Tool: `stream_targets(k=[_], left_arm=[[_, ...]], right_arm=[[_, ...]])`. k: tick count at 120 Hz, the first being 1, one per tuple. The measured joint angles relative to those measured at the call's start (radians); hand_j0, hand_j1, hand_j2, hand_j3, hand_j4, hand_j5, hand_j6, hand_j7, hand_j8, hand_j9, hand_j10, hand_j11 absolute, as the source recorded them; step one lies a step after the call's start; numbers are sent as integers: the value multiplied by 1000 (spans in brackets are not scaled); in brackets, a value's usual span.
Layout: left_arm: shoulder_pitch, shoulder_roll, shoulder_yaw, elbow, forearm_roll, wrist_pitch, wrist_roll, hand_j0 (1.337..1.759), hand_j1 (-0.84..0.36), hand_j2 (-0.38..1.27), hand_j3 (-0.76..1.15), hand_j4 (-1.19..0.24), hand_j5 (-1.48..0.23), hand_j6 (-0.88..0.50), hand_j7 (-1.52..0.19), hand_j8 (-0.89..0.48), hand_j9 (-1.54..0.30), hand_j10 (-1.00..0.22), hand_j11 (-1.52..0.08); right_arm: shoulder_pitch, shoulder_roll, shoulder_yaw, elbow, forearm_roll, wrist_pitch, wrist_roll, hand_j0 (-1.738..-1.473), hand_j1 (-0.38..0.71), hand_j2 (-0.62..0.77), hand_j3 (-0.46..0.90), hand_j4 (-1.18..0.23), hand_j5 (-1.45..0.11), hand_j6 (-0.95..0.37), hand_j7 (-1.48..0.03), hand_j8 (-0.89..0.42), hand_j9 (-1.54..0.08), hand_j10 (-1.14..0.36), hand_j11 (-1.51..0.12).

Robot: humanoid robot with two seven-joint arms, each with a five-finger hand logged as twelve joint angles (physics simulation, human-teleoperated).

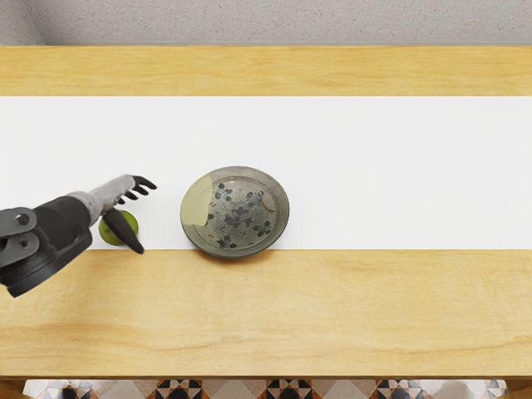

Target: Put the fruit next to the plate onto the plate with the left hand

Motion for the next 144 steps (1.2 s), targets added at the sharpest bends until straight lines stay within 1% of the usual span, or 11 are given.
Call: stream_targets(k=[56, 84, 96, 99, 103, 107, 111, 124, 132, 139, 144], left_arm=[[-7, 11, 43, 8, 0, 49, 0, 1658, 60, 52, 0, -246, -316, -248, -316, -248, -316, -246, -316], [-174, 3, 205, 31, -45, 49, 0, 1658, 70, 106, 0, -247, -316, -248, -315, -248, -315, -246, -315], [-183, -9, 286, 34, -61, 49, 0, 1658, 66, 85, 0, -246, -316, -247, -316, -244, -307, -246, -315], [-183, -15, 300, 35, -55, 50, -2, 1657, 64, 77, -7, -262, -298, -196, -352, -81, -511, -235, -293], [-184, -19, 315, 35, -44, 52, -10, 1648, 59, -100, 332, -294, -264, 12, -665, 103, -819, -107, -456], [-185, -19, 327, 35, -39, 52, -19, 1638, 48, -218, 580, -315, -247, 118, -851, 182, -931, 32, -733], [-185, -24, 335, 35, -33, 59, -19, 1635, 38, -277, 741, -333, -204, 157, -904, 215, -972, 81, -804], [-185, -31, 348, 35, -26, 77, -19, 1633, 4, -315, 975, -133, -573, 213, -986, 265, -1039, 135, -895], [-190, -30, 352, 35, -30, 78, -21, 1630, -84, -153, 1093, -213, -474, 169, -938, 224, -998, 88, -838], [-210, -26, 356, 33, -61, 85, -13, 1637, -203, -78, 821, -336, -573, -22, -865, 3, -763, -105, -811], [-215, -26, 357, 32, -75, 88, -11, 1641, -287, -32, 670, -449, -652, -76, -841, 15, -773, -164, -759]], right_arm=[[0, 0, 0, 0, 0, 0, 0, -1658, -323, -4, 0, -23, -29, -23, -29, -23, -29, -23, -29], [1, 0, 0, 0, 0, 0, 0, -1658, -323, -4, 0, -23, -29, -23, -29, -23, -29, -23, -29], [1, 0, 0, 0, 0, 0, 0, -1658, -323, -4, 0, -23, -29, -23, -29, -23, -29, -23, -29], [1, 0, 0, 0, 0, 0, 0, -1658, -323, -4, 0, -23, -29, -23, -29, -23, -29, -23, -29], [1, 0, 0, 0, 0, 0, 0, -1658, -323, -4, 0, -23, -29, -23, -29, -23, -29, -22, -29], [1, 0, 0, 0, 0, 0, 0, -1658, -323, -4, 0, -23, -29, -23, -29, -23, -29, -22, -29], [1, 0, 0, 0, 0, 0, 0, -1658, -323, -4, 0, -23, -29, -23, -29, -23, -29, -22, -29], [2, 0, 0, 0, 0, 0, 0, -1658, -323, -4, 0, -23, -29, -23, -29, -23, -29, -23, -29], [2, 0, 0, 0, 0, 0, 0, -1658, -323, -4, 0, -23, -29, -23, -29, -23, -29, -23, -29], [2, 0, 0, 0, 0, 0, 0, -1658, -323, -4, 0, -23, -29, -23, -29, -23, -29, -23, -29], [2, 0, 0, 0, 0, 0, 0, -1658, -323, -4, 0, -23, -29, -23, -29, -23, -29, -23, -29]])
